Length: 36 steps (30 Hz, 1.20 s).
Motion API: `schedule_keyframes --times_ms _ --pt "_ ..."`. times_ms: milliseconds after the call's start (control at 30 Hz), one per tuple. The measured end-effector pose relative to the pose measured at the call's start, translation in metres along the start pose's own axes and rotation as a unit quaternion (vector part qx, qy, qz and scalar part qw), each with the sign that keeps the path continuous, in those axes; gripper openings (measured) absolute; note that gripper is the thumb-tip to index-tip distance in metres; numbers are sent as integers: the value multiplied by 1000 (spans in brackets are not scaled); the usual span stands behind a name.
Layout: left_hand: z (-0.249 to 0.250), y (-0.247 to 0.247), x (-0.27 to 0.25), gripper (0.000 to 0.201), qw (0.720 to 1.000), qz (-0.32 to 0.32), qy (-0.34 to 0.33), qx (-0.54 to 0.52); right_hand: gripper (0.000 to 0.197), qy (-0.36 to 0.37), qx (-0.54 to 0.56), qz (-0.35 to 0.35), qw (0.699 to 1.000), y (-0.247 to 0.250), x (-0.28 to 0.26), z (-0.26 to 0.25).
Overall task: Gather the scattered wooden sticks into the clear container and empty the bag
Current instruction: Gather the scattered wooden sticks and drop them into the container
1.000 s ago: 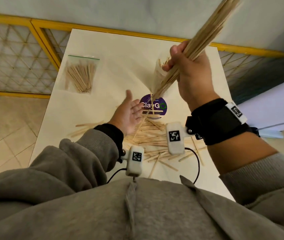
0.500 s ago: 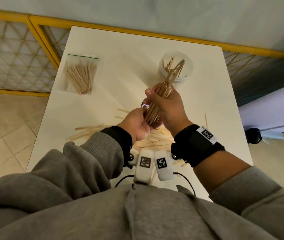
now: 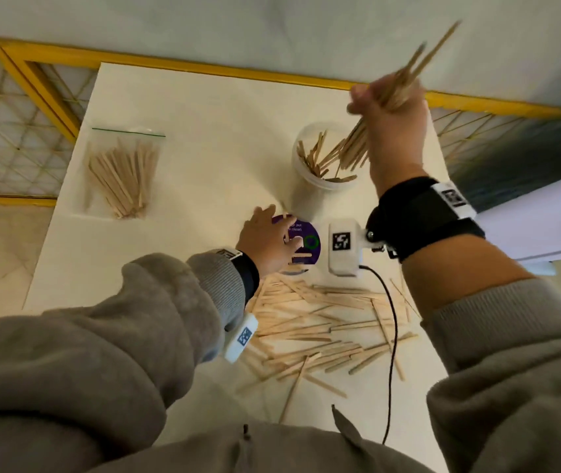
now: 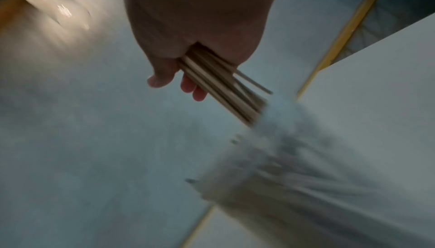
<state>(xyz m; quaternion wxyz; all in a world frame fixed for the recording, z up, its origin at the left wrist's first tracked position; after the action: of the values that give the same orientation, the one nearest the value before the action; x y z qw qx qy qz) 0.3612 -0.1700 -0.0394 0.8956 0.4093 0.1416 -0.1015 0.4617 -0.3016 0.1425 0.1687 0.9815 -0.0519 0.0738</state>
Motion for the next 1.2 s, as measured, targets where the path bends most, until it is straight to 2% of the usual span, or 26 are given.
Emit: schedule_keyframes --times_ms 67,100,200,267,333,400,433,500,567,667,767,833,900,967,1033,1100,1133,1200 --pt "1 -6 3 59 996 -4 -36 76 42 -8 1 -48 999 -1 -2 25" --pt "-1 -11 3 60 993 -4 -57 104 46 -4 16 -50 999 4 -5 34" --pt "-14 -20 -6 65 985 -14 -100 142 46 -10 30 -2 1000 37 -20 61" --pt "-24 -23 -17 66 981 -17 -118 151 43 -65 -68 29 995 64 -41 96" --pt "-30 -24 -31 69 981 -23 -127 143 41 -139 -233 9 962 94 -69 154" --pt "-34 -26 -46 74 981 -33 -124 147 40 -131 -396 -73 906 112 -101 203" --pt "-36 -28 -53 75 980 -38 -122 152 45 -116 -444 -115 881 114 -115 221" --pt "-35 -34 -67 78 980 -44 -115 154 48 -161 -452 -166 861 106 -143 236" --pt "-30 -44 -79 82 983 -50 -107 143 49 -128 -466 -206 851 84 -164 226" --pt "-16 -62 -92 88 986 -82 -94 108 62 -57 -442 -267 854 45 -188 198" --pt "-6 -71 -106 79 985 -110 -100 84 61 -28 -389 -322 863 23 -210 183" --pt "-8 -67 -115 72 985 -125 -106 59 51 -5 -332 -265 905 24 -204 165" --pt "-16 -57 -123 83 985 -130 -106 35 39 57 -304 -133 942 33 -177 131" --pt "-27 -44 -133 95 988 -102 -110 27 29 109 -272 -25 956 41 -140 90" --pt "-41 -28 -141 97 993 -56 -99 23 26 110 -241 8 964 36 -97 58" --pt "-57 -11 -150 94 997 1 -68 25 31 88 -263 -18 961 19 -60 37" --pt "-67 -2 -156 94 998 27 -46 32 35 79 -310 -37 947 8 -45 32" --pt "-92 15 -165 99 997 58 6 45 39 64 -451 -89 886 -11 -26 32"
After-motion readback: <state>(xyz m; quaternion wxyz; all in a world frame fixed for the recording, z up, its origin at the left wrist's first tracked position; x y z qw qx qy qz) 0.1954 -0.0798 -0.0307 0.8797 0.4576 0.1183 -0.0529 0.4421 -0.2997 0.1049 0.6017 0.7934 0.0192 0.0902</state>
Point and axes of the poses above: each hand's wrist, its own x-axis towards the middle knuckle, its own y-axis out of the back of the hand, z = x × y, the point moved 4 cm from there along x, towards the middle knuckle, and after that the axes turned 12 degrees about -x, right-handed, at the moved point
